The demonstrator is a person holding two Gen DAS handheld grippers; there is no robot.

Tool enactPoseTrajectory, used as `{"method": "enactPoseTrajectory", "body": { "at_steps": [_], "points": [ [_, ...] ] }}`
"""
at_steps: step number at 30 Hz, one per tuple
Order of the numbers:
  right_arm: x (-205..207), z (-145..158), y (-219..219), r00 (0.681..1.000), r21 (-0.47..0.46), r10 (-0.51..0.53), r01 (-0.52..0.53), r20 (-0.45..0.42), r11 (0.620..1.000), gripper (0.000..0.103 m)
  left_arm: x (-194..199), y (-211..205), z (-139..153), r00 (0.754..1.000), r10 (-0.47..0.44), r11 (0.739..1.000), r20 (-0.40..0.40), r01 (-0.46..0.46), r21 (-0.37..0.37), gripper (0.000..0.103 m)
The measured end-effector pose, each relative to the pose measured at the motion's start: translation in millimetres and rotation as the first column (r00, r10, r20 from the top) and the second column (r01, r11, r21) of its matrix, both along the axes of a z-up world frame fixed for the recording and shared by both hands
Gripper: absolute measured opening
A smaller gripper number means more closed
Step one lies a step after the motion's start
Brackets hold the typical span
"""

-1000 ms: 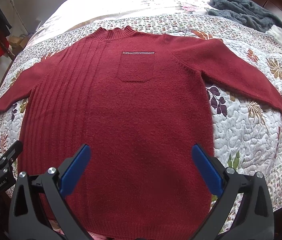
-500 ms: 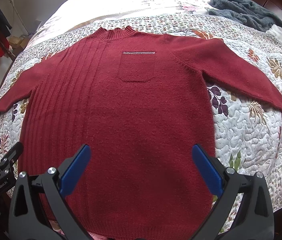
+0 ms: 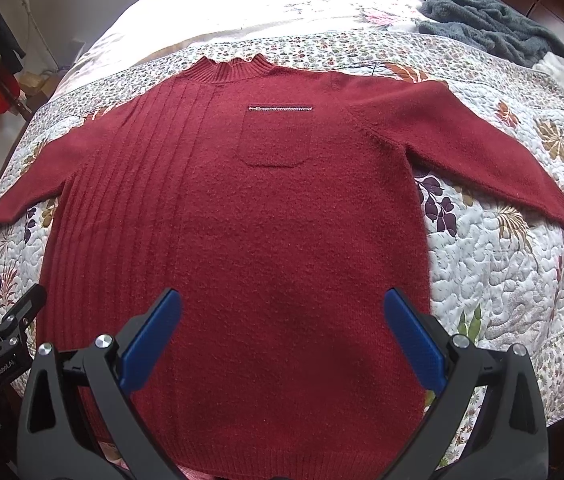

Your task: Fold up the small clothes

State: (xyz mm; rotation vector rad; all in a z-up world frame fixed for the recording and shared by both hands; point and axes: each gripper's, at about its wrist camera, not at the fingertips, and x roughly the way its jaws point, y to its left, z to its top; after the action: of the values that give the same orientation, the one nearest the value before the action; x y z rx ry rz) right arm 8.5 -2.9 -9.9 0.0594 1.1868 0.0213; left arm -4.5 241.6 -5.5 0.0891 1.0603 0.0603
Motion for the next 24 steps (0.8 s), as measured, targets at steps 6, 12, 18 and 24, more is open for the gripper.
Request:
{"method": "enactPoseTrajectory", "body": {
  "at_steps": [6, 12, 18, 24],
  "points": [
    [0.2, -0.7, 1.1, 1.000, 0.003, 0.002, -0.002, -0.001, 1.000, 0.100, 0.2, 0.4, 0.1, 1.000, -0.001, 1.000, 0.002, 0.001, 0.000, 0.099],
    [0.8, -0.8, 2.1, 1.000, 0.003, 0.002, -0.002, 0.000, 1.000, 0.100, -0.2, -0.9, 0.6, 1.000, -0.004, 1.000, 0.004, 0.004, 0.002, 0.099],
    [2.0, -1.3, 1.8, 1.000, 0.005, 0.002, -0.002, 0.002, 1.000, 0.100, 0.3, -0.1, -0.3, 1.000, 0.004, 1.000, -0.002, -0.004, -0.001, 0.099],
    [2.3, -0.1, -0.2, 1.000, 0.008, 0.001, -0.001, 0.007, 1.000, 0.100, 0.1, -0.1, 1.4, 1.000, 0.007, 1.000, 0.005, -0.007, 0.002, 0.099]
  ]
}}
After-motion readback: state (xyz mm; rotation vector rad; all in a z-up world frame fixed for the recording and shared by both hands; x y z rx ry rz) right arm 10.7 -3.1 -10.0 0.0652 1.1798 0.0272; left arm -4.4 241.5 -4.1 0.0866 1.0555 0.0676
